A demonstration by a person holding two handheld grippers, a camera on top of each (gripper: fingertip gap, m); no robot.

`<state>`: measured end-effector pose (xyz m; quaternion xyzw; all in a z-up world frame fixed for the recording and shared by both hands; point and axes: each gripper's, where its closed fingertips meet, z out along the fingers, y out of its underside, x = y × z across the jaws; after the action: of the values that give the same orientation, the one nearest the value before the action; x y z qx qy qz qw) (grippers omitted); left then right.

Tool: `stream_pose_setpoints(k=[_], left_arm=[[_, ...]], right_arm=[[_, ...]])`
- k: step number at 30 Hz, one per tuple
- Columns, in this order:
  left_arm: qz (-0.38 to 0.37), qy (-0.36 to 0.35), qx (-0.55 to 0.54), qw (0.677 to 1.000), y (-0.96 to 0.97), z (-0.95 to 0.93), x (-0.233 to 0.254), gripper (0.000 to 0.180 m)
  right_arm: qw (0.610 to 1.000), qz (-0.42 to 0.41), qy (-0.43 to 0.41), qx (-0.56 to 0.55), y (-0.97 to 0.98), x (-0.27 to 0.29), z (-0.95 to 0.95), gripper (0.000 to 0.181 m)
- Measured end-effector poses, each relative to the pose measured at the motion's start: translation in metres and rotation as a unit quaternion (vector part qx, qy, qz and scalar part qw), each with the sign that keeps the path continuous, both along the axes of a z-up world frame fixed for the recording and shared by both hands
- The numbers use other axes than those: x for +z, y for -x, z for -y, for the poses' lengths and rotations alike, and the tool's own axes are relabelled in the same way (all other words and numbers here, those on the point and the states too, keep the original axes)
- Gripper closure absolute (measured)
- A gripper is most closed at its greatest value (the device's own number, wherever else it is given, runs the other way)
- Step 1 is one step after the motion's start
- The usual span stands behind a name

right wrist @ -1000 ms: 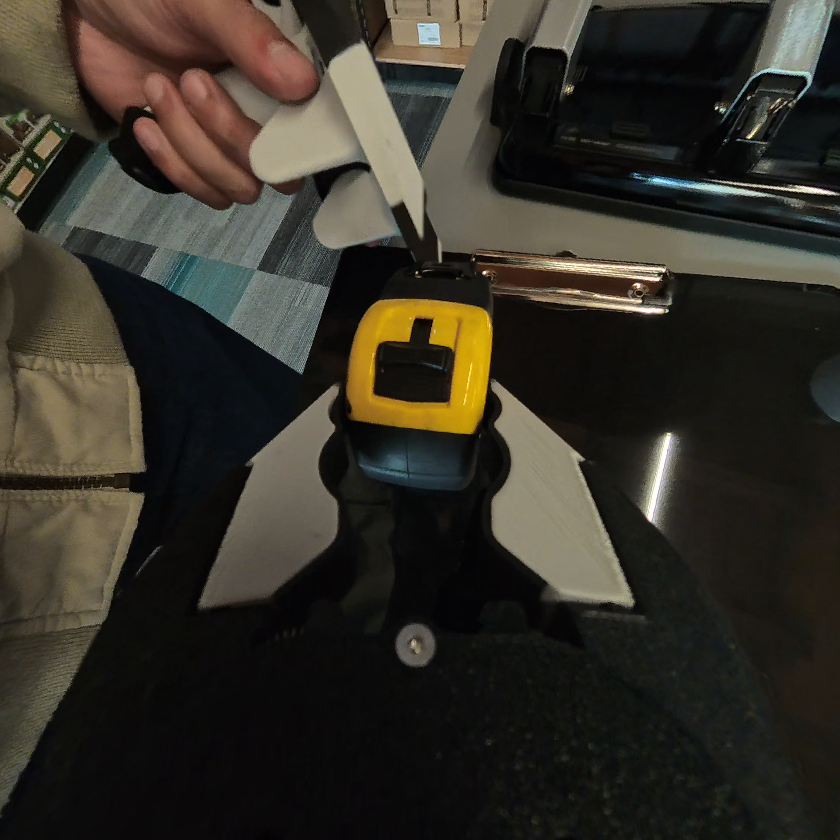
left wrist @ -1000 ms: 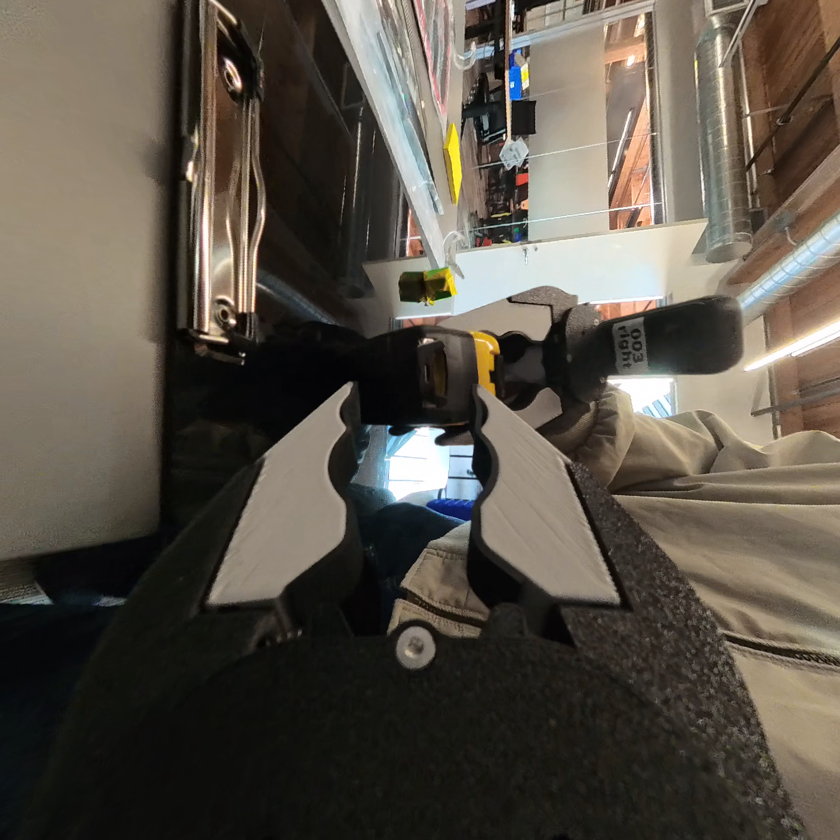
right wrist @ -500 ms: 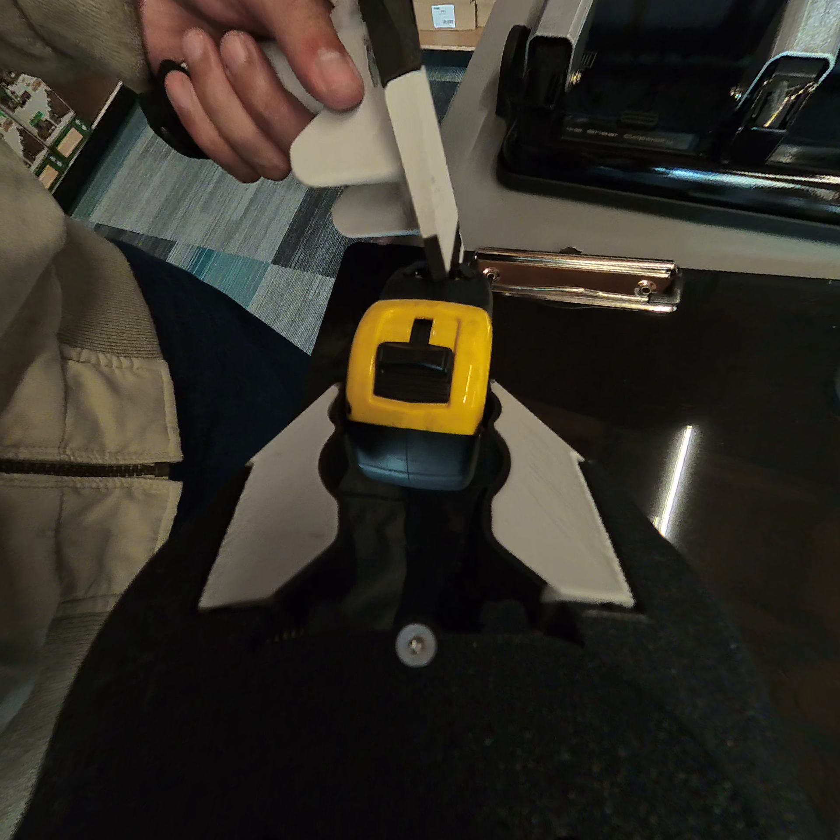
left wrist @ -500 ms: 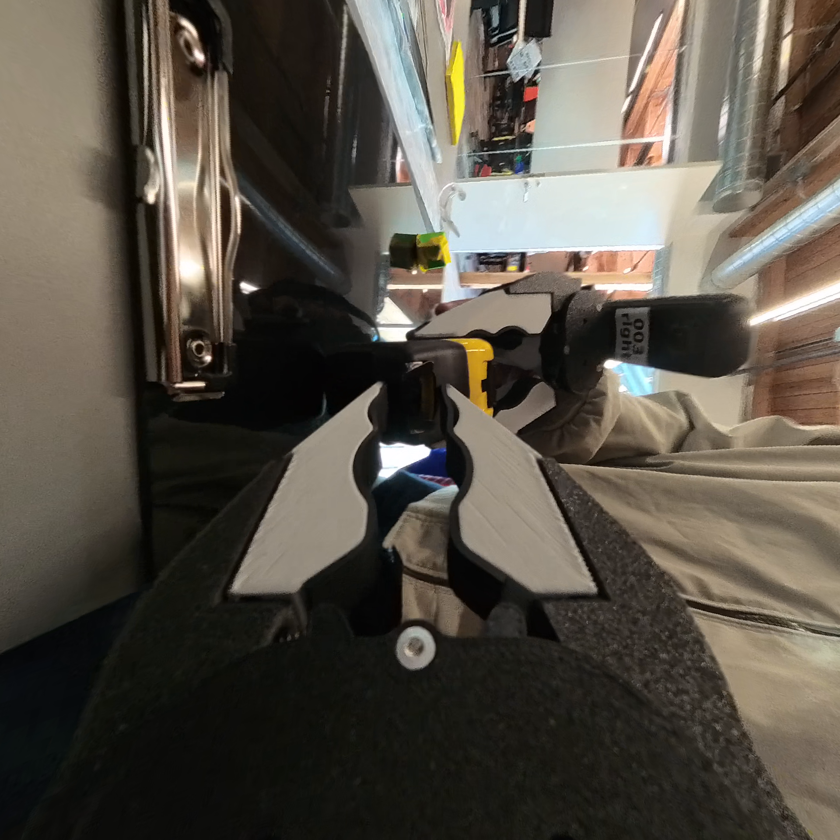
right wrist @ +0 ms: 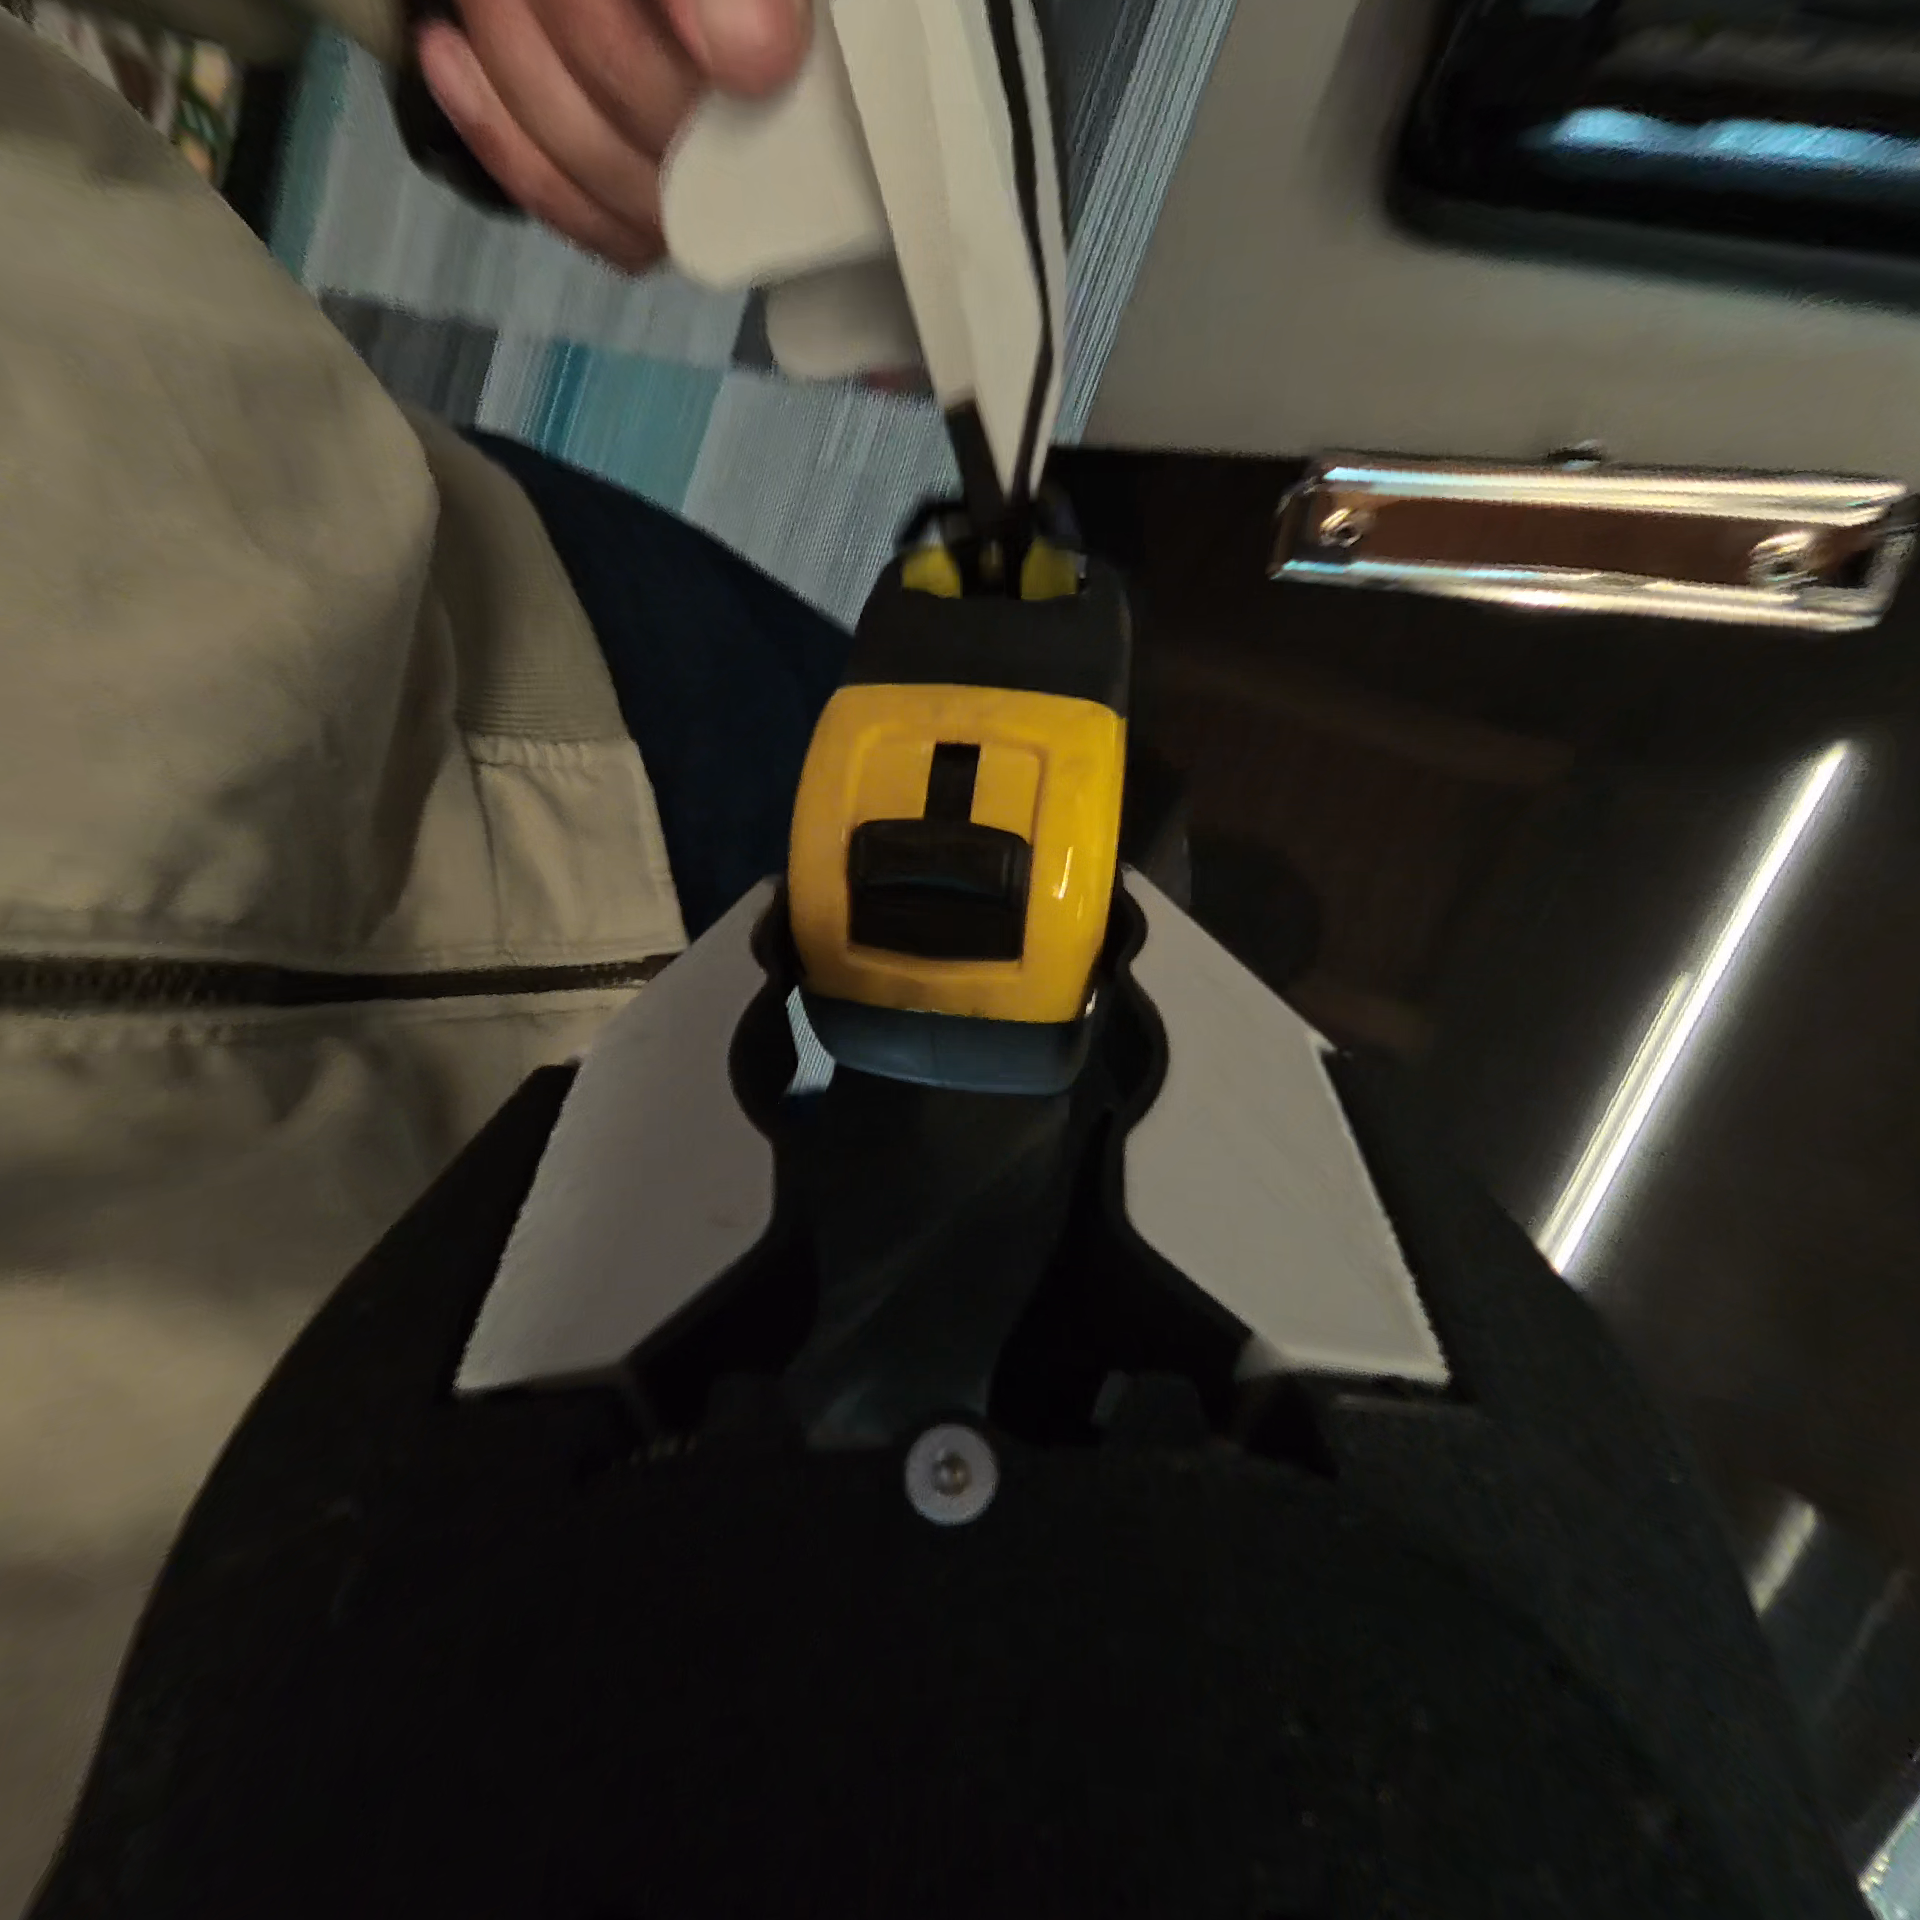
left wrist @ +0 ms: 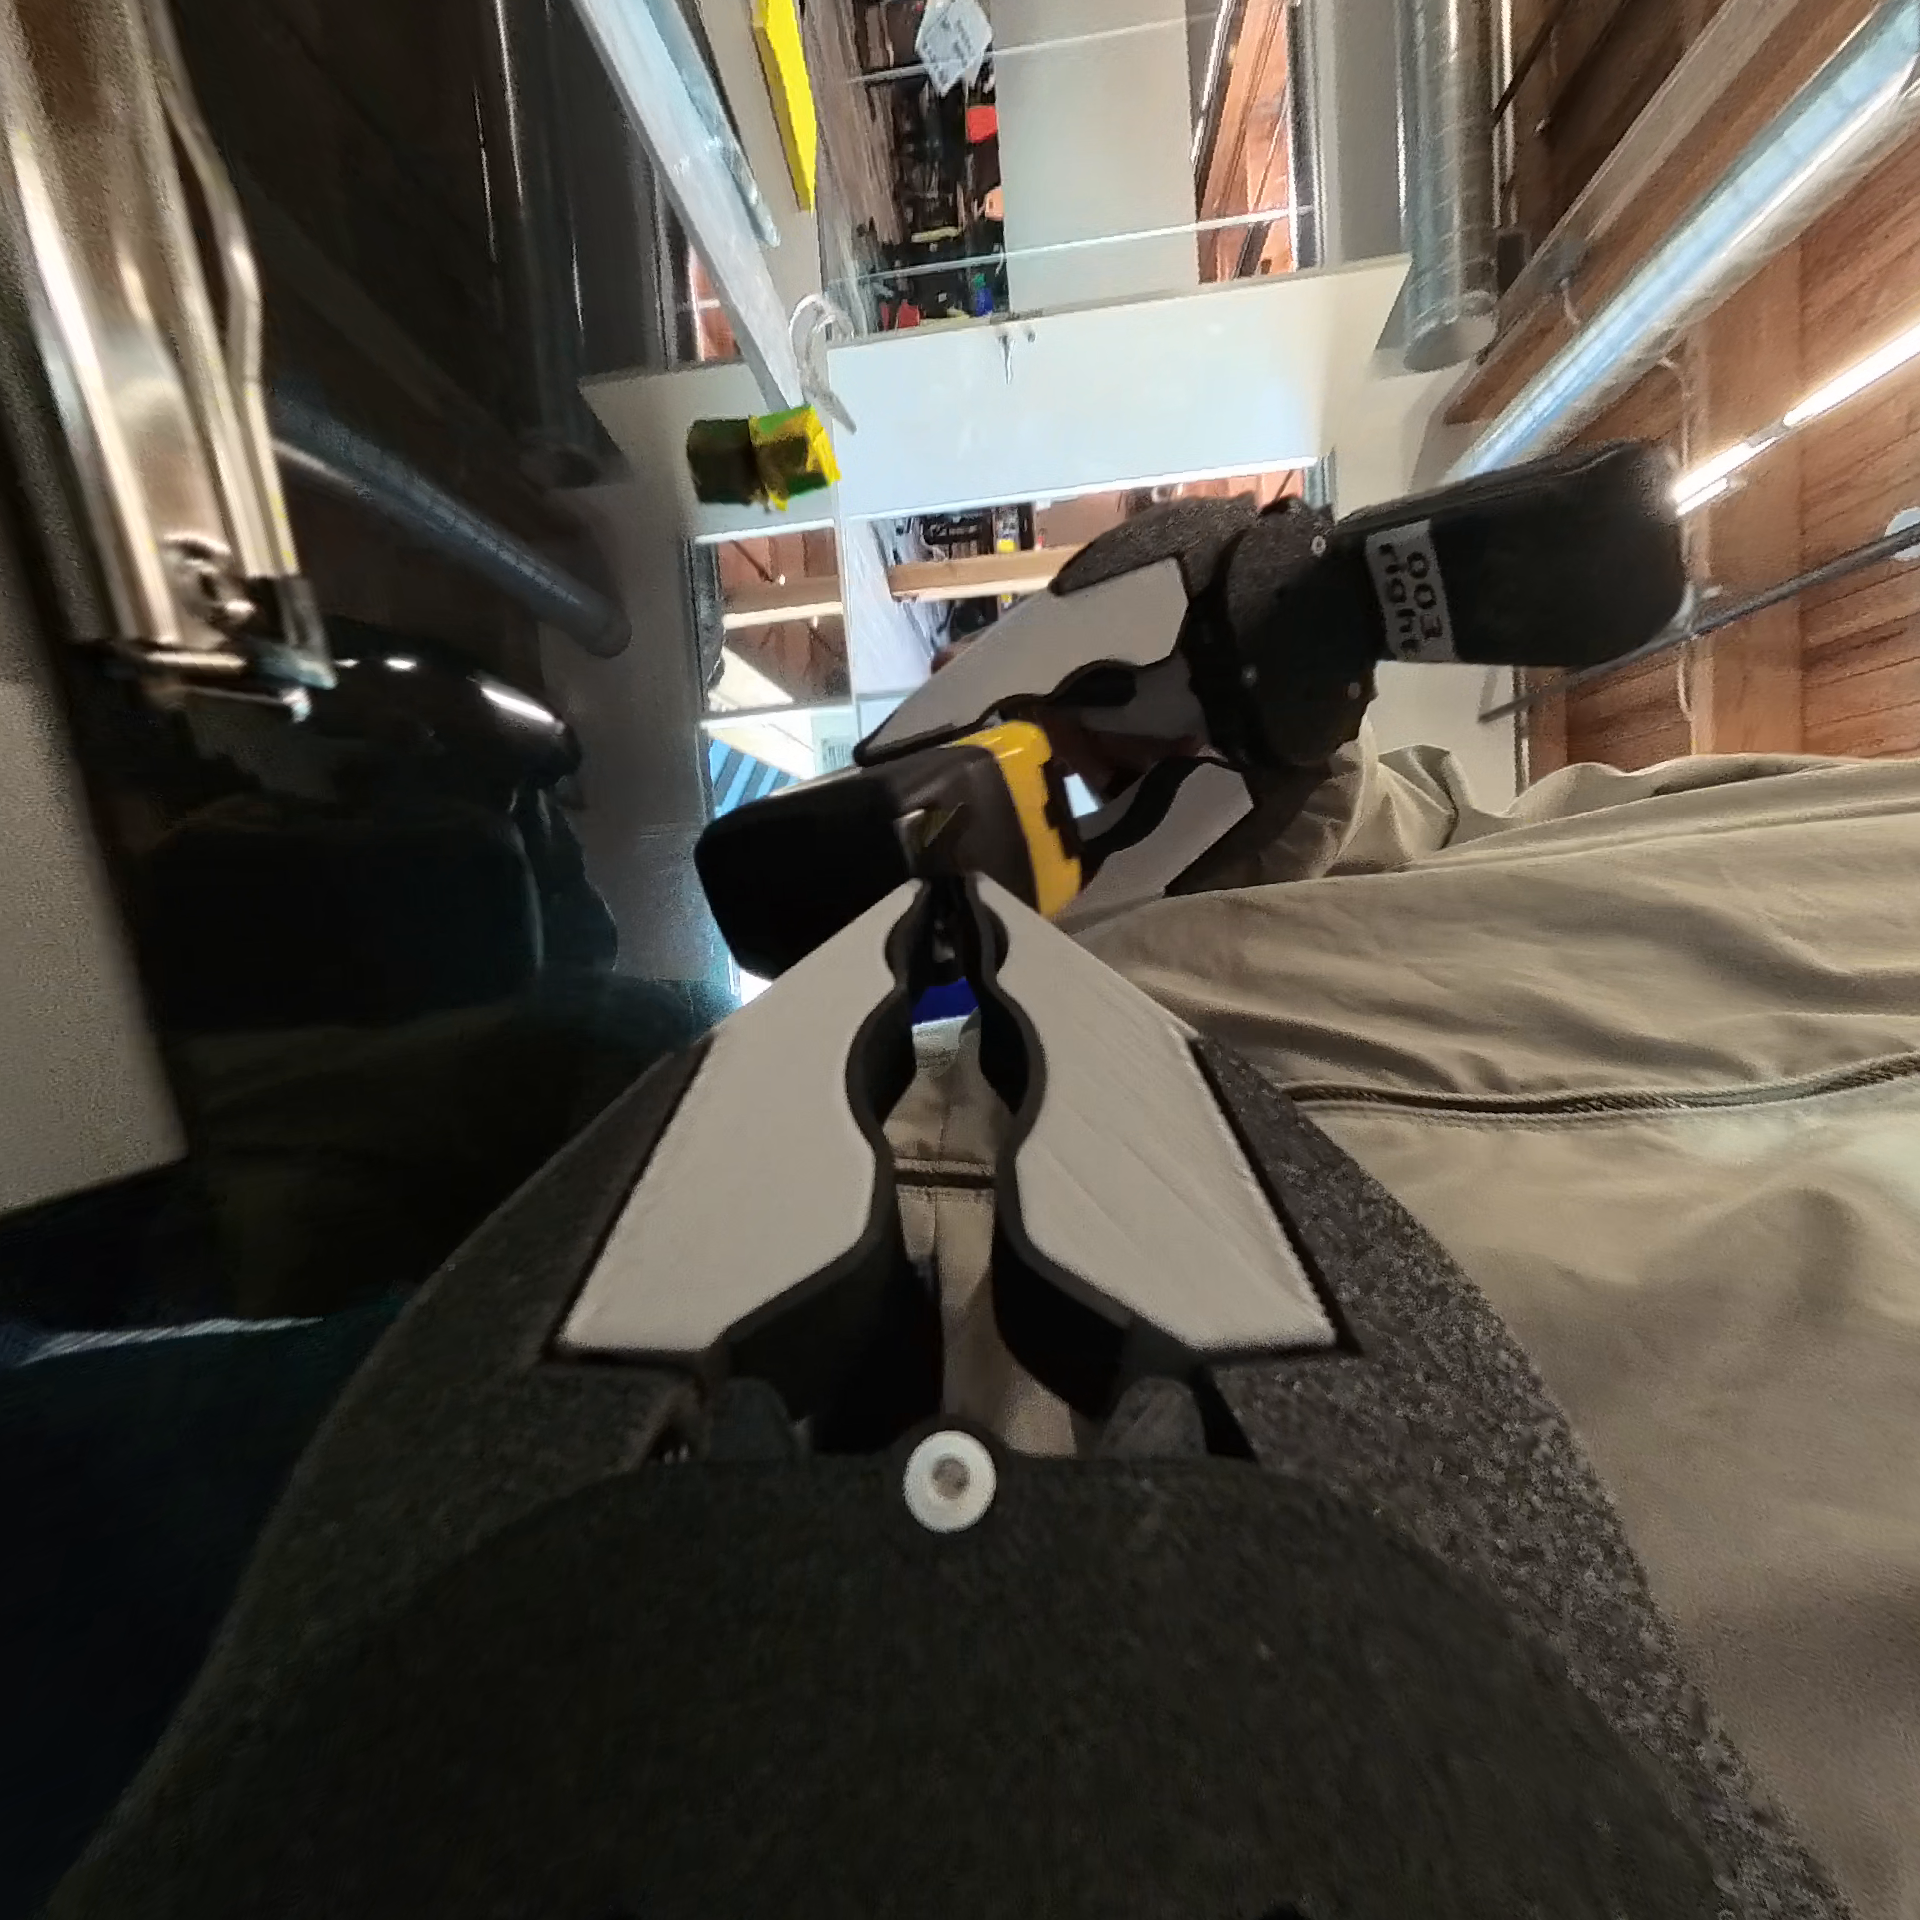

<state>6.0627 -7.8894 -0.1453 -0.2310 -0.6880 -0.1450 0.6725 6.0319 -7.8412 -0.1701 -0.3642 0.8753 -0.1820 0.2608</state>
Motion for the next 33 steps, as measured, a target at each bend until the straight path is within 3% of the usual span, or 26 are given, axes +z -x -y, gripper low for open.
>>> stream_pose_setpoints(k=[7, 14, 19, 22, 23, 26, 29, 33], left_arm=[[-0.029, -0.044, 0.070, 0.996, -0.061, 0.045, -0.003, 0.176], [0.016, -0.127, 0.152, 0.980, -0.092, 0.080, -0.090, 0.180], [0.042, -0.119, 0.108, 0.986, -0.099, 0.050, -0.088, 0.180], [0.040, -0.097, 0.080, 0.991, -0.082, 0.027, -0.058, 0.173], [0.035, -0.094, 0.072, 0.992, -0.073, 0.020, -0.048, 0.155], [0.014, -0.117, 0.058, 0.991, -0.042, 0.004, -0.030, 0.125], [-0.005, -0.160, 0.077, 0.984, -0.021, 0.000, -0.029, 0.127], [0.016, -0.136, 0.091, 0.986, -0.010, -0.005, -0.048, 0.140]], right_arm=[[0.988, -0.108, -0.102, 0.040, -0.001, -0.021, -0.003, 0.123], [0.948, -0.214, -0.232, 0.048, 0.034, -0.022, -0.022, 0.124], [0.932, -0.244, -0.251, 0.094, 0.045, -0.023, -0.022, 0.125], [0.951, -0.207, -0.217, 0.070, 0.032, -0.020, -0.003, 0.124], [0.960, -0.185, -0.202, 0.066, 0.024, -0.017, 0.003, 0.125], [0.981, -0.129, -0.139, 0.040, 0.000, -0.007, 0.022, 0.125], [0.996, -0.059, -0.045, 0.048, -0.021, 0.000, 0.032, 0.125], [0.999, -0.025, 0.012, 0.035, -0.020, -0.012, 0.025, 0.125]])
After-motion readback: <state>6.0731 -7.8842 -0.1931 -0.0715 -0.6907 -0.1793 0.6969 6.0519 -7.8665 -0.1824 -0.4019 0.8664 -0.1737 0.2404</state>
